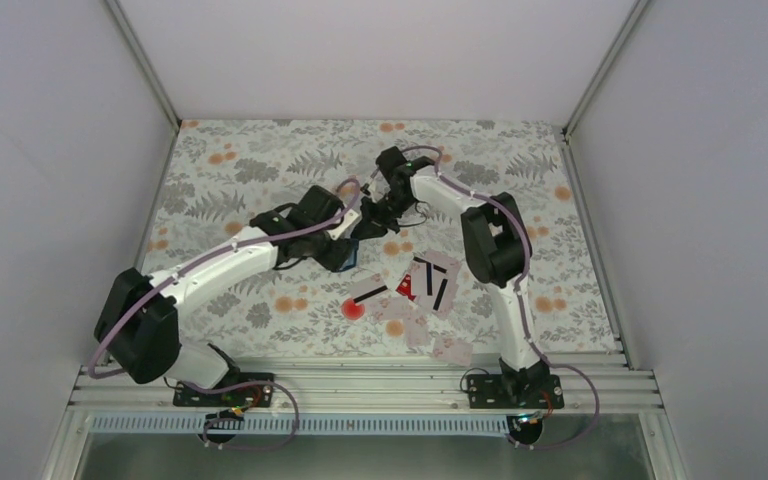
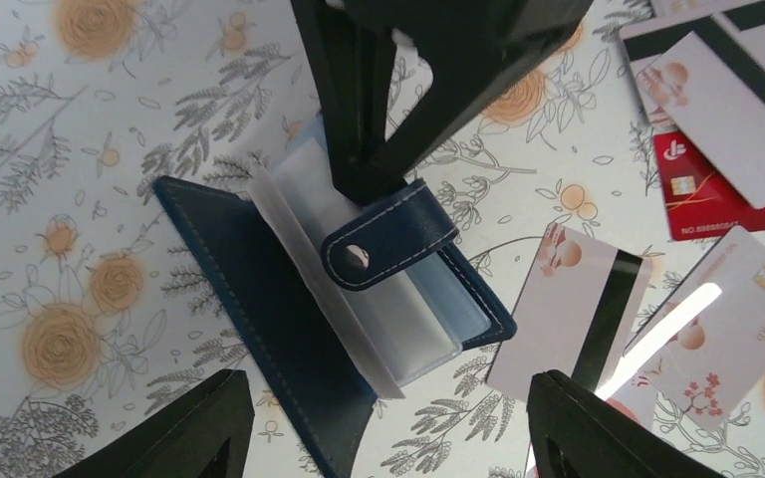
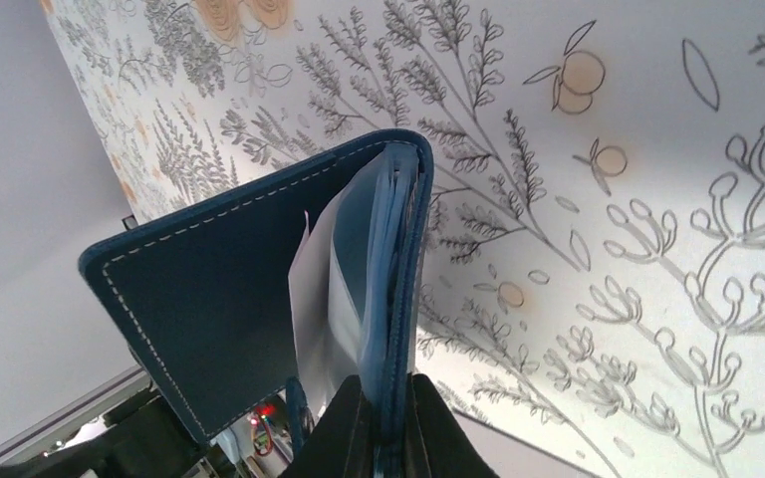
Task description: Put the credit cards into the card holder
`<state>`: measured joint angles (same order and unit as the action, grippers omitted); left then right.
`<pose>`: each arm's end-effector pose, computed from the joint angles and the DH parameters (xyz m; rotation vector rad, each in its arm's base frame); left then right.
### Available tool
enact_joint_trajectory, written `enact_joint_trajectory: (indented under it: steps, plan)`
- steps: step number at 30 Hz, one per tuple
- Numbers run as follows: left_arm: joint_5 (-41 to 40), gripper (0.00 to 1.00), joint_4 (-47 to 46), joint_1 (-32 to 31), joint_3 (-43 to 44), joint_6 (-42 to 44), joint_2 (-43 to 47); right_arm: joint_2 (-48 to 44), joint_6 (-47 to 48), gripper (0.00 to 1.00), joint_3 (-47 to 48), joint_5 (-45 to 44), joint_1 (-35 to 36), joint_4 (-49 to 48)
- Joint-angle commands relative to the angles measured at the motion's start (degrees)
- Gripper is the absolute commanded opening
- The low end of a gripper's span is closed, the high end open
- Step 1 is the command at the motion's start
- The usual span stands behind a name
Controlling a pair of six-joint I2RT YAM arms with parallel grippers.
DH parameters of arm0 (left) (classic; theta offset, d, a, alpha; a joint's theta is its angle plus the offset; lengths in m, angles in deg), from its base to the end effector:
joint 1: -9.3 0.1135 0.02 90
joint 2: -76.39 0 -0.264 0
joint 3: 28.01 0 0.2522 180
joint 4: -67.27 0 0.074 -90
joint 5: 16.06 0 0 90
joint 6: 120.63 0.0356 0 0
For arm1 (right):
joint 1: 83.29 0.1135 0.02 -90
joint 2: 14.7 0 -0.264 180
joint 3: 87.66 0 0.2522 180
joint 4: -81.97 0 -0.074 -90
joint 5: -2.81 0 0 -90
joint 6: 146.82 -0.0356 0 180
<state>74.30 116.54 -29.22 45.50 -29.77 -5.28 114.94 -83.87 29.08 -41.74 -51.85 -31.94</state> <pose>0.2271 -0.1810 0.2466 0.8763 2.4416 -0.2523 0.3734 0.2580 0.1633 0.2121 -2.6912 -1.1127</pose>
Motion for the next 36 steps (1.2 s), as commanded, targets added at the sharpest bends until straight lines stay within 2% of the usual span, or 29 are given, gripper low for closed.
enact_joint_trajectory:
  steps: [1,6,15,24,36]
  plan:
    - [-6.5,0.72,0.9,-3.1,1.1,0.2,-2.3,-4.8,-1.7,0.04,1.3,-0.2,-0.1,3.6]
    - [-12.3,0.76,1.1,-6.1,0.9,-0.2,-4.4,-6.6,-2.2,0.04,1.1,-0.1,-0.1,4.5]
    - [-17.4,0.76,1.8,-7.0,1.5,-1.8,-4.9,-9.9,-2.4,0.04,-3.2,0.0,-0.1,4.0]
    - [-13.2,0.76,-1.2,-8.1,0.9,-0.9,-3.7,-10.9,-3.2,0.04,-3.6,2.6,-0.1,3.3]
    - [-13.3,0.8,-0.8,-9.2,-0.1,0.3,-2.0,-11.0,-3.2,0.04,-3.3,2.9,-0.1,3.6]
